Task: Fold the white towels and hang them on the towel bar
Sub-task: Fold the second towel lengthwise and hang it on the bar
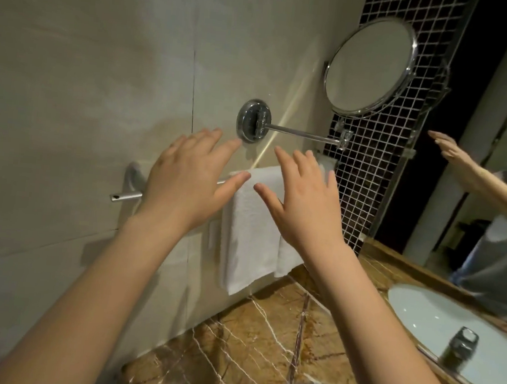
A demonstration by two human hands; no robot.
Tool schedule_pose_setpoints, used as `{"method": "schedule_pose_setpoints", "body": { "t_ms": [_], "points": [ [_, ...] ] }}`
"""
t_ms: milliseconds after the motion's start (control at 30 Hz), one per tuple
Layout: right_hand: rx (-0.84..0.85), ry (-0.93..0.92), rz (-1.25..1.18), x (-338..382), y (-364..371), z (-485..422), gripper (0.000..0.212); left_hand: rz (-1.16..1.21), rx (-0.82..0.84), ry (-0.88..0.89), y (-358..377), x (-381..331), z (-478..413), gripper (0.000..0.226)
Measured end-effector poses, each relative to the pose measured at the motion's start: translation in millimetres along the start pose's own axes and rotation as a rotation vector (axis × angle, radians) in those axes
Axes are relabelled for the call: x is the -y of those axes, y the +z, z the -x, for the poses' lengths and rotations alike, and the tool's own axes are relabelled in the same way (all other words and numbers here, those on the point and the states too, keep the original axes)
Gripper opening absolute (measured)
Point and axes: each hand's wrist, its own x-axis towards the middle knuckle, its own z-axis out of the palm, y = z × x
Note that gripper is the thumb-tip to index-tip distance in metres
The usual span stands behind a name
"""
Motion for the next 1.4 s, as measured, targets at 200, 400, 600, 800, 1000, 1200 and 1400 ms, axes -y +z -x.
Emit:
{"method": "schedule_pose_setpoints", "body": {
  "t_ms": [200,400,600,800,1000,1200,1400],
  "points": [
    [-0.024,0.066,0.081,-15.4,-4.5,17.3,0.070,0.076,-0.032,0.081,12.1,-13.6,-1.8,0.055],
    [0.002,0.225,0.209,-32.5,-11.1,32.8,0.072,0.209,0.010,0.197,40.8,-35.6,-20.2,0.059],
    [-0.011,0.445,0.397,-54.9,-47.5,57.4,0.069,0.377,0.052,0.413,62.8,-75.5,-42.4,0.058],
    [-0.016,0.637,0.574,-74.0,-97.3,106.7,0.068,0.555,0.070,0.587,60.9,-146.5,-38.5,0.061],
    [-0.077,0.789,0.680,-97.6,-156.9,166.4,0.065,0.667,0.058,0.754,41.3,-233.1,-13.2,0.059],
    [-0.152,0.894,0.761,-110.4,-201.3,221.7,0.065,0.805,0.028,0.848,21.1,-305.4,18.8,0.055],
    [-0.149,1.086,0.836,-114.4,-224.8,280.6,0.063,0.929,0.077,1.019,13.3,-361.2,57.1,0.057]
  ]
}}
